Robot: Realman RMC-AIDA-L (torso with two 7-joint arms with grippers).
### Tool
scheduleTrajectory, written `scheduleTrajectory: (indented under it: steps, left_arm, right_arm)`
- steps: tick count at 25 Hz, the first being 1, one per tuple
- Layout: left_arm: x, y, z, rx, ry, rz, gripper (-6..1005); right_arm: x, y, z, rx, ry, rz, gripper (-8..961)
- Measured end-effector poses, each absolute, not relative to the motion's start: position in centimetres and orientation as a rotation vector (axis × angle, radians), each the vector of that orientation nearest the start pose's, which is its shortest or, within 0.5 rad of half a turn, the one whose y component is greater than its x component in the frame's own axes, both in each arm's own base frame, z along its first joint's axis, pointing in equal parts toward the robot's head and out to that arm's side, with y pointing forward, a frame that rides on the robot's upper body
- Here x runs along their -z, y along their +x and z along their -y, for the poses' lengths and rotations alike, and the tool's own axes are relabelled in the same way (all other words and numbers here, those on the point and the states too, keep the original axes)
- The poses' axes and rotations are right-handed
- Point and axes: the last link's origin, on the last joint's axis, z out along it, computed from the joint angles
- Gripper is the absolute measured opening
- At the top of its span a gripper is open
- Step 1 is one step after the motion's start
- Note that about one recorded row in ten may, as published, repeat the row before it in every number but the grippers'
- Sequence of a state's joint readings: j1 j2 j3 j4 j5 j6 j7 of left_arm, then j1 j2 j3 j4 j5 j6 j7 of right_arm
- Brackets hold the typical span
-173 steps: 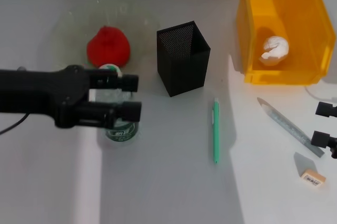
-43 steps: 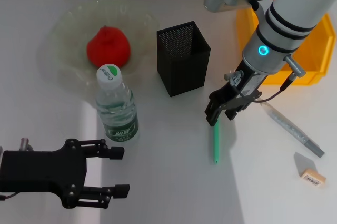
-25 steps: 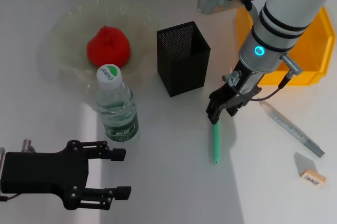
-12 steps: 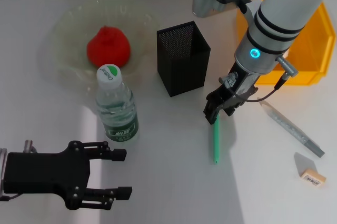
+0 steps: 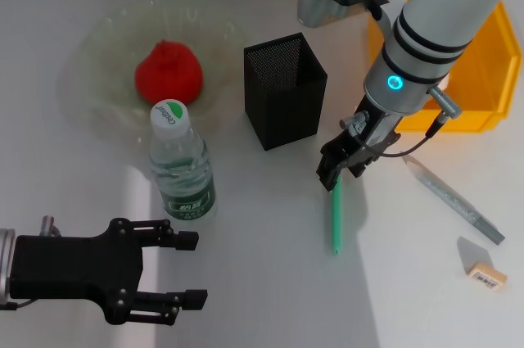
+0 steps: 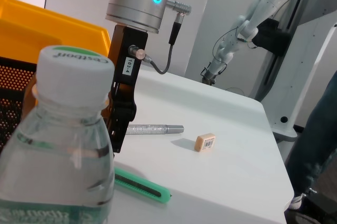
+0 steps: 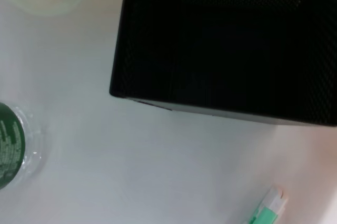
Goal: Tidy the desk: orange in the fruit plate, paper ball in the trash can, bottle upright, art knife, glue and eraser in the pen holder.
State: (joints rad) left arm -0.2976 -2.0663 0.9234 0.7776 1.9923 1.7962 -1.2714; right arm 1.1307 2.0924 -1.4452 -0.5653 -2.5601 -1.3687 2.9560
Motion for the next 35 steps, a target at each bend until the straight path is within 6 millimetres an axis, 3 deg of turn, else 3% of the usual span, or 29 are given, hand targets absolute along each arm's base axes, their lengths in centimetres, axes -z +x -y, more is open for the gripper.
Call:
scheduleTrajectory:
  steps: [26,32,35]
  left_arm:
    - [1.03,-29.04,-23.9,0.656,-3.03,0.492,768]
    - [1.08,-29.07,-23.92,0.65,-3.03,0.489,768]
    - [1.18,-29.08,-23.93,0.642,-3.034,0.486,768]
  right_arm:
    - [8.62,14.51,-39.21,0.757,-2.393,-1.336,473]
    - [8.62,14.5,-39.23,0.756,-2.393,-1.335,320]
    - [8.61,14.55,-39.24,0.758,-2.391,-1.335,314]
